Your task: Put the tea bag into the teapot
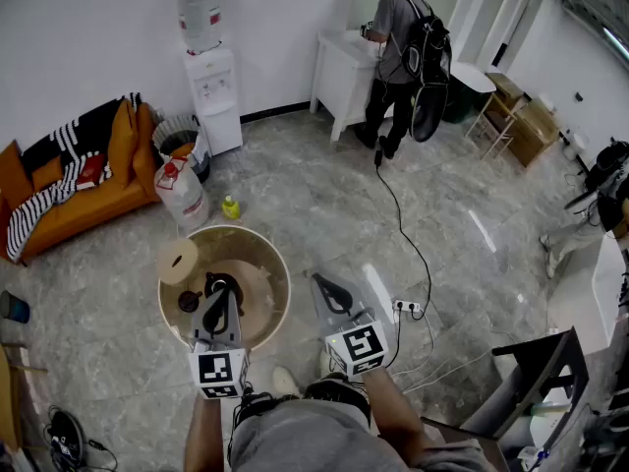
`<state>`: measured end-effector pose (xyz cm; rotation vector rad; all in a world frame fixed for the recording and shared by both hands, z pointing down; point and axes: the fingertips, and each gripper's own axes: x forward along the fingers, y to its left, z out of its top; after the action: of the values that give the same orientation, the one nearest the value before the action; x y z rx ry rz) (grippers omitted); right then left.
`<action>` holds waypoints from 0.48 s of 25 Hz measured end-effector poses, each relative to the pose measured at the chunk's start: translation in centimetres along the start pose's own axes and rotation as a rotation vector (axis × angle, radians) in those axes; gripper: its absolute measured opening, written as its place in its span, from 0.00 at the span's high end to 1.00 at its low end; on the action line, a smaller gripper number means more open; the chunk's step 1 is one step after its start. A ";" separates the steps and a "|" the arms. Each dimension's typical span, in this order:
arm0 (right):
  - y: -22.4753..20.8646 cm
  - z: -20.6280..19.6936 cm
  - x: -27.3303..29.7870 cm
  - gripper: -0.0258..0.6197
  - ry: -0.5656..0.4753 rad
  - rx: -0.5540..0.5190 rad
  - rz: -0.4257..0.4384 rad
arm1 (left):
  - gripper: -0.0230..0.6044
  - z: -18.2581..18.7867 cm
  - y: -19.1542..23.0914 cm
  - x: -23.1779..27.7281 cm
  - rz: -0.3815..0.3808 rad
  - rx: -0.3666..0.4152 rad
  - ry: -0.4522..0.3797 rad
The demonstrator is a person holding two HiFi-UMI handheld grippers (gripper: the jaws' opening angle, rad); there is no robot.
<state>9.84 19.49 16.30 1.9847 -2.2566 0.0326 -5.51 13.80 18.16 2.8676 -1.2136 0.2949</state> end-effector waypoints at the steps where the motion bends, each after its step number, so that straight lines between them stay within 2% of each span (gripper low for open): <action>1: 0.0 0.1 0.2 0.96 -0.003 0.005 0.002 | 0.94 0.0 0.2 0.1 0.001 -0.001 -0.001; 7: 0.1 -0.3 1.3 0.96 0.002 0.027 0.011 | 0.94 -0.7 0.7 0.7 0.008 -0.010 0.010; 12: 0.6 -1.6 3.6 0.96 0.037 0.025 0.057 | 0.94 -2.0 1.0 1.9 0.013 -0.029 0.037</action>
<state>8.93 16.19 18.32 1.9157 -2.3000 0.1026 -5.27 11.87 20.35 2.8174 -1.2202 0.3261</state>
